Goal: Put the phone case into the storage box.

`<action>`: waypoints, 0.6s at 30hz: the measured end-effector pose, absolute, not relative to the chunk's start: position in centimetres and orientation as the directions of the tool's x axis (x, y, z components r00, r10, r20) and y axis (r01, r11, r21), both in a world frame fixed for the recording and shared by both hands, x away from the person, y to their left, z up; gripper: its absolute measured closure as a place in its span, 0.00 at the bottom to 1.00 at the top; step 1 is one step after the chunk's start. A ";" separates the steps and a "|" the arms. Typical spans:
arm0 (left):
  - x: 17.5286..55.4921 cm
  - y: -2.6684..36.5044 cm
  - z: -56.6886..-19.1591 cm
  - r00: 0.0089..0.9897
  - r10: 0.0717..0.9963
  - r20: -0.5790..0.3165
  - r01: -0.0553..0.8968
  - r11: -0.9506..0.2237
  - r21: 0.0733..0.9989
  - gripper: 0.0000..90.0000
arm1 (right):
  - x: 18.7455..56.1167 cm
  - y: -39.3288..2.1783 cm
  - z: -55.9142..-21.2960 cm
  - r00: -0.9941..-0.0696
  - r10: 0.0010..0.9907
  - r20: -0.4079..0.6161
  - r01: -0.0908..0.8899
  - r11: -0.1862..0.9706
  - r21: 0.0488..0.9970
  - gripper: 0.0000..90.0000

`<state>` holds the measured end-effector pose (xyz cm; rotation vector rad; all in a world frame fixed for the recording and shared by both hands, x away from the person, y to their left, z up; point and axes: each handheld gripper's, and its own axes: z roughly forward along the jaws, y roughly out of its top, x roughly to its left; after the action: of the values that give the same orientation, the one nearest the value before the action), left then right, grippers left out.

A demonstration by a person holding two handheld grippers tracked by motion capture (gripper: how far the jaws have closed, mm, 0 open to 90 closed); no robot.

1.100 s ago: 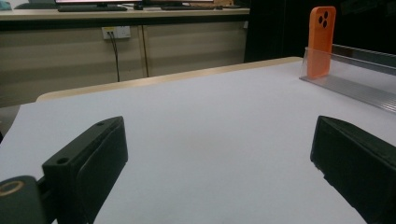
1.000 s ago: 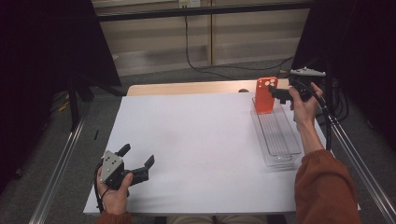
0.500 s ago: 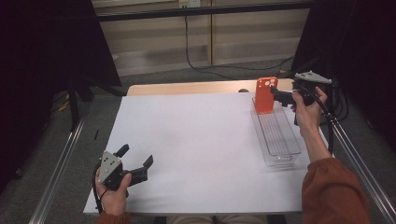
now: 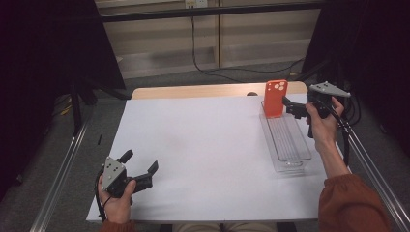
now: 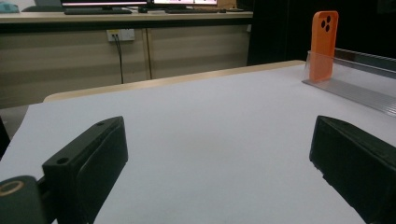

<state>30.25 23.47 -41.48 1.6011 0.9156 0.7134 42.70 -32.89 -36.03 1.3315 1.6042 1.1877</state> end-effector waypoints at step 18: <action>30.1 23.6 -41.4 0.522 0.852 -0.026 0.189 -0.086 0.978 0.05 | 39.2 -32.4 -35.8 -0.225 0.974 0.001 0.242 0.055 0.969 0.01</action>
<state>30.12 23.58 -41.41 1.5914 0.9130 0.7067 39.16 -32.43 -35.81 1.2559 1.5769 1.2249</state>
